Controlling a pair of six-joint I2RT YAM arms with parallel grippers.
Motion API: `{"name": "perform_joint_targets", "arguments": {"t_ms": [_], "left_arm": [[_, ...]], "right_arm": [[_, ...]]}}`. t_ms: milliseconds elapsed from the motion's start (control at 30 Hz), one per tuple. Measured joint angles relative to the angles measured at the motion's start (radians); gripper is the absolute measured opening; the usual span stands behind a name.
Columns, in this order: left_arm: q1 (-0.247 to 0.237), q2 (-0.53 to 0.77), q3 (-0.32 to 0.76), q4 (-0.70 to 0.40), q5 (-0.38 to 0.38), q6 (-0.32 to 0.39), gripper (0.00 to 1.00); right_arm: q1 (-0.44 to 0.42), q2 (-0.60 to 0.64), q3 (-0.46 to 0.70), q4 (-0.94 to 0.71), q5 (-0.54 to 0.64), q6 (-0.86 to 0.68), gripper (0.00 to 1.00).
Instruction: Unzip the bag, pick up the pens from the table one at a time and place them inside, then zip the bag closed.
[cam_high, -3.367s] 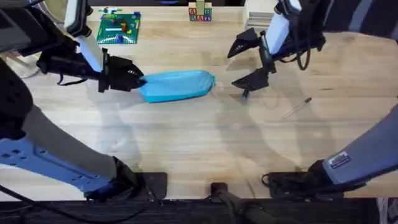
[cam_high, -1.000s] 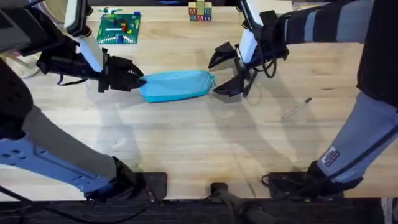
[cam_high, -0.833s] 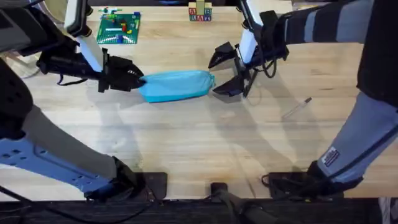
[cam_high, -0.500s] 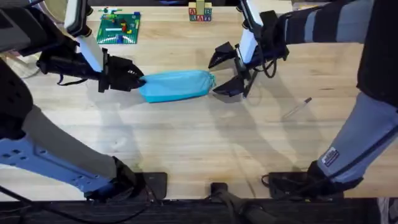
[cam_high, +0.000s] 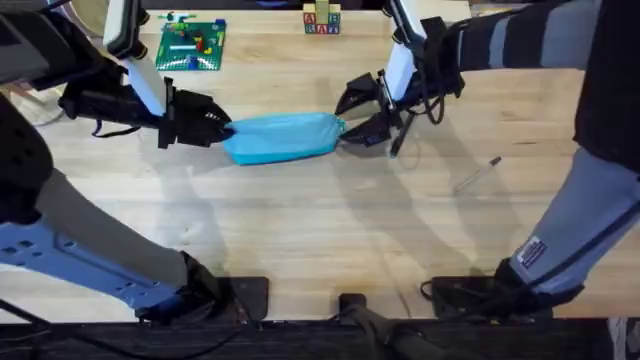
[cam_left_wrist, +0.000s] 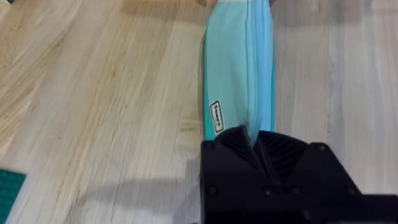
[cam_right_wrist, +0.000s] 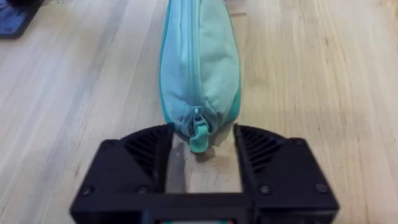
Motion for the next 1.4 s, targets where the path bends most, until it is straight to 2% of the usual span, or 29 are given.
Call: {"name": "perform_joint_targets", "arguments": {"t_ms": [100, 233, 300, 900, 1100, 1400], "left_arm": [[0.0, 0.0, 0.0, 0.0, 0.0, 0.0, 0.042], [0.0, 0.0, 0.0, 0.0, 0.0, 0.0, 0.042], [0.0, 0.0, 0.0, 0.001, 0.0, 0.0, 0.042], [0.0, 0.0, 0.0, 0.003, -0.001, 0.0, 0.042], [0.0, 0.0, 0.0, 0.002, -0.004, 0.0, 0.042], [0.0, 0.0, 0.0, 0.003, -0.004, 0.0, 0.042]], "right_arm": [[0.0, 0.0, 0.0, -0.001, 0.0, 0.001, 0.405], [0.0, 0.0, 0.0, -0.005, -0.007, 0.007, 0.092], [0.0, 0.0, 0.0, -0.005, -0.009, 0.008, 0.041], [0.0, 0.0, 0.0, -0.002, -0.015, 0.008, 0.03], [-0.006, -0.001, 0.003, -0.005, -0.081, 0.009, 0.03], [-0.008, -0.093, 0.003, -0.011, -0.097, 0.047, 0.03]]}}
